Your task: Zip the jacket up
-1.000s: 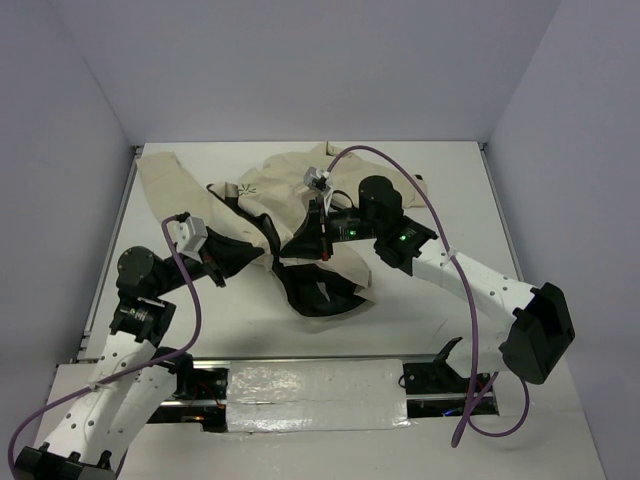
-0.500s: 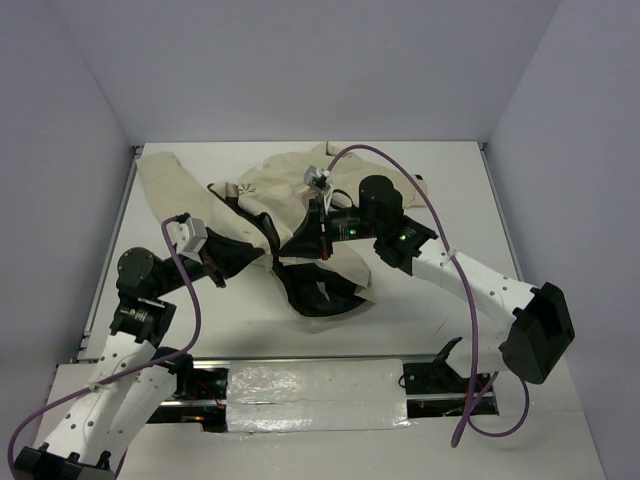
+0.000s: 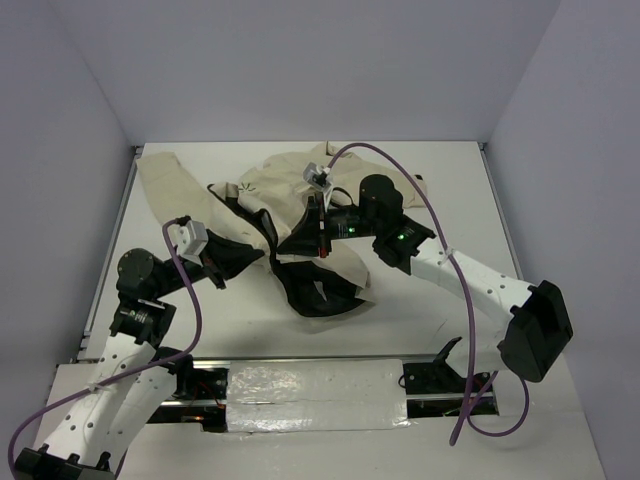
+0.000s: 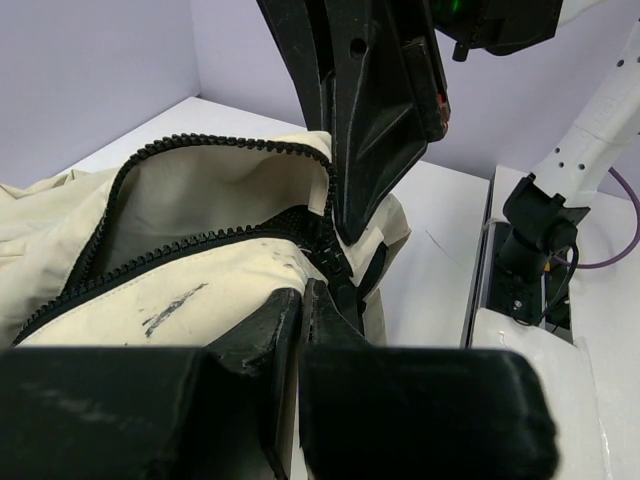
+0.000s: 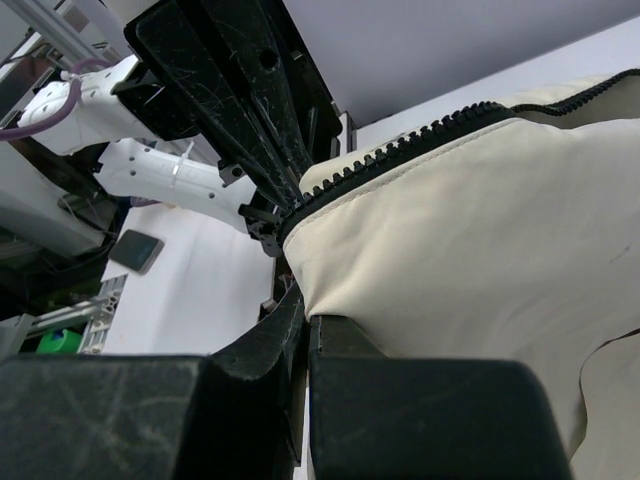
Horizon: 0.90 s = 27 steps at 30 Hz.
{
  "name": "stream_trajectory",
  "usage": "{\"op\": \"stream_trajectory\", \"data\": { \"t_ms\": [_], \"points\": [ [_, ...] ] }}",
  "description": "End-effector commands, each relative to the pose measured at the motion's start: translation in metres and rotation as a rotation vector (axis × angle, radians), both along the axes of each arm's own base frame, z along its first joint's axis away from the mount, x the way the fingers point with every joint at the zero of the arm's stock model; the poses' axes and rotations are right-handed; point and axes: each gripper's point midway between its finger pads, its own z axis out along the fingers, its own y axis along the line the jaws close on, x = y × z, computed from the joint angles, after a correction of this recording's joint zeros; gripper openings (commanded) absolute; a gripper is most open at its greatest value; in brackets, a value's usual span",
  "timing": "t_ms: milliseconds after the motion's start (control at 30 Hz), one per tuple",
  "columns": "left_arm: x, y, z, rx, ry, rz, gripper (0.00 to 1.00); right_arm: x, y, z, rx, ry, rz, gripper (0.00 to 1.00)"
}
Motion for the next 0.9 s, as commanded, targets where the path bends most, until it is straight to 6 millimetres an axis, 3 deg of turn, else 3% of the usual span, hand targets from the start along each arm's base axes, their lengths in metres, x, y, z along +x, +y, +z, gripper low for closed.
{"op": "stream_trajectory", "data": {
  "t_ms": [0,267,433,567,700,867],
  "points": [
    [-0.014,-0.005,0.008,0.009,-0.073,-0.070,0.00,0.001,0.004,0.037,0.097,-0.097,0.015,0.00],
    [-0.018,-0.006,0.007,0.040,-0.084,-0.090,0.00,0.019,-0.006,0.039,0.084,-0.134,-0.024,0.00],
    [-0.019,-0.008,0.007,0.036,-0.069,-0.117,0.00,0.026,-0.002,0.045,0.076,-0.162,-0.024,0.00],
    [-0.012,-0.010,0.004,0.016,-0.002,-0.110,0.00,0.027,0.004,0.045,0.076,-0.165,-0.001,0.00],
    [-0.001,-0.012,-0.005,-0.001,0.176,-0.092,0.00,0.023,0.004,0.045,0.084,-0.170,0.009,0.00],
    [0.016,-0.004,-0.008,0.045,0.182,0.013,0.00,0.021,0.002,0.044,0.079,-0.172,0.011,0.00]
  ]
}}
